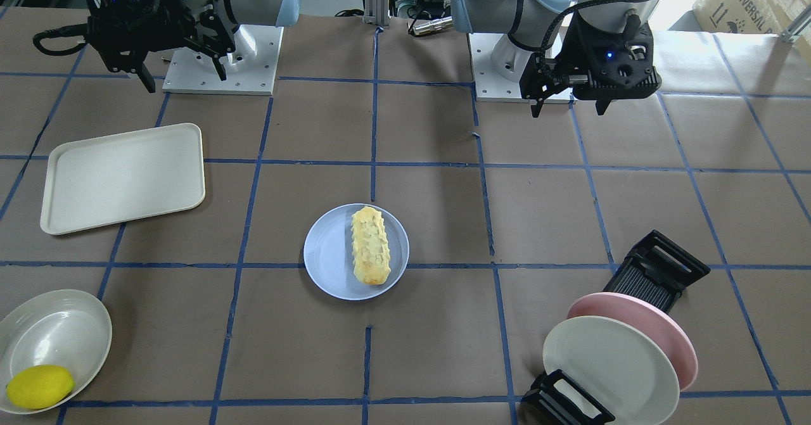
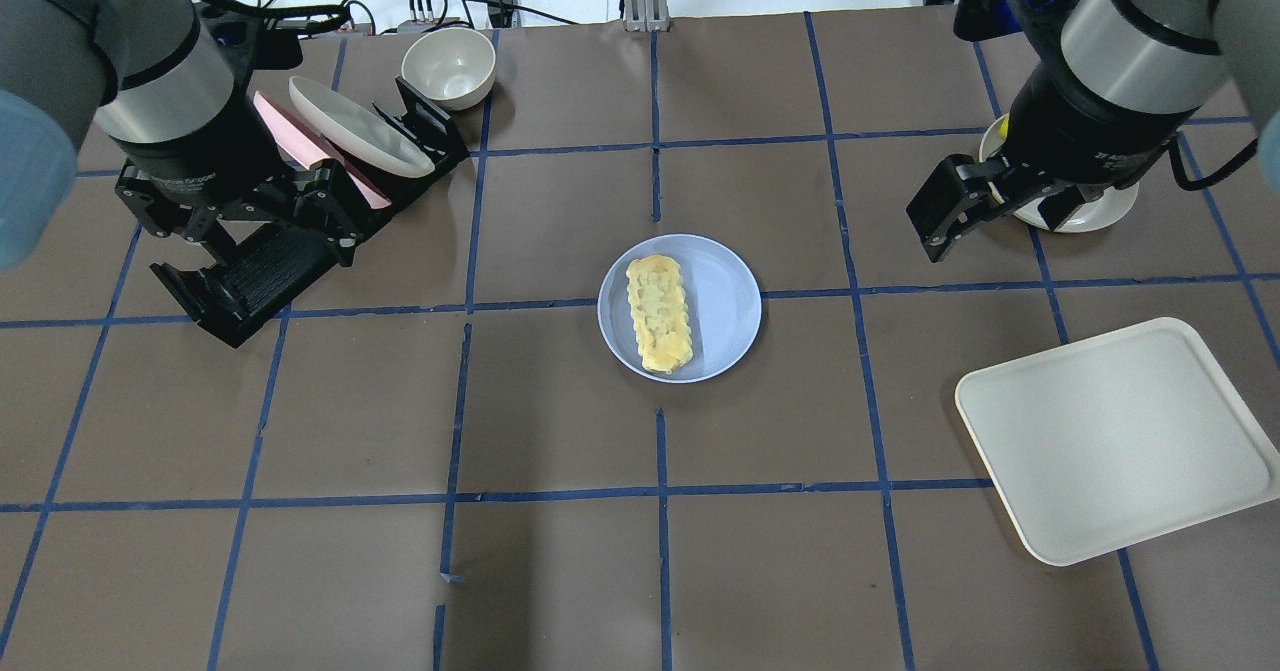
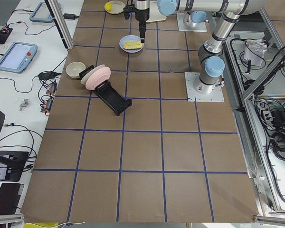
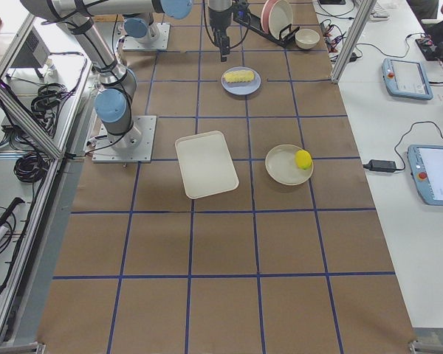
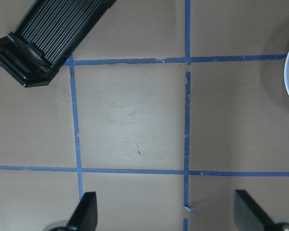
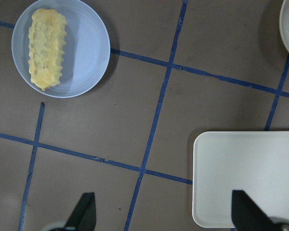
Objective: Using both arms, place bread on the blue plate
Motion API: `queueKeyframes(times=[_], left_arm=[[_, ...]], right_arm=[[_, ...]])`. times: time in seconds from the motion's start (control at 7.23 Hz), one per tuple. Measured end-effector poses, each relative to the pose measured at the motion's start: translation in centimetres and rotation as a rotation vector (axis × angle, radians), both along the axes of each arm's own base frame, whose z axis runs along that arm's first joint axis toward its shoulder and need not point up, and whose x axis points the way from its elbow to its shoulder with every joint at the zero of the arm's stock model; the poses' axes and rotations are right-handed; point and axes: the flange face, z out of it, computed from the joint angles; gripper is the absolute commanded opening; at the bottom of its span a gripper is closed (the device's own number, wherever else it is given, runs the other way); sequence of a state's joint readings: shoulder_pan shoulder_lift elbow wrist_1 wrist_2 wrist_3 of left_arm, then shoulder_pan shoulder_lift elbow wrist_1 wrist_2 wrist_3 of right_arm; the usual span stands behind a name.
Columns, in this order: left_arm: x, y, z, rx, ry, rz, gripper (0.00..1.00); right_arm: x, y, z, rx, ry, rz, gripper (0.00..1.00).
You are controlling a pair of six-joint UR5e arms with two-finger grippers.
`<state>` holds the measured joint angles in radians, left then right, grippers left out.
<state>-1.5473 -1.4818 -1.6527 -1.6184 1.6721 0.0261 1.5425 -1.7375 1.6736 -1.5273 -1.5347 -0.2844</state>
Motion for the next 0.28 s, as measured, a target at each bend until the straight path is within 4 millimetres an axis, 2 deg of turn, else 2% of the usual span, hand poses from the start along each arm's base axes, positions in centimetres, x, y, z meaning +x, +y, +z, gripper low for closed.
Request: queueKeyframes(times=[0.28], left_arm=[[0.01,-0.08,-0.15,0.002,0.001,0.001,1.0]], right_arm=[[0.16,-0.25,-0.26,0.006,-0.009,0.003,1.0]])
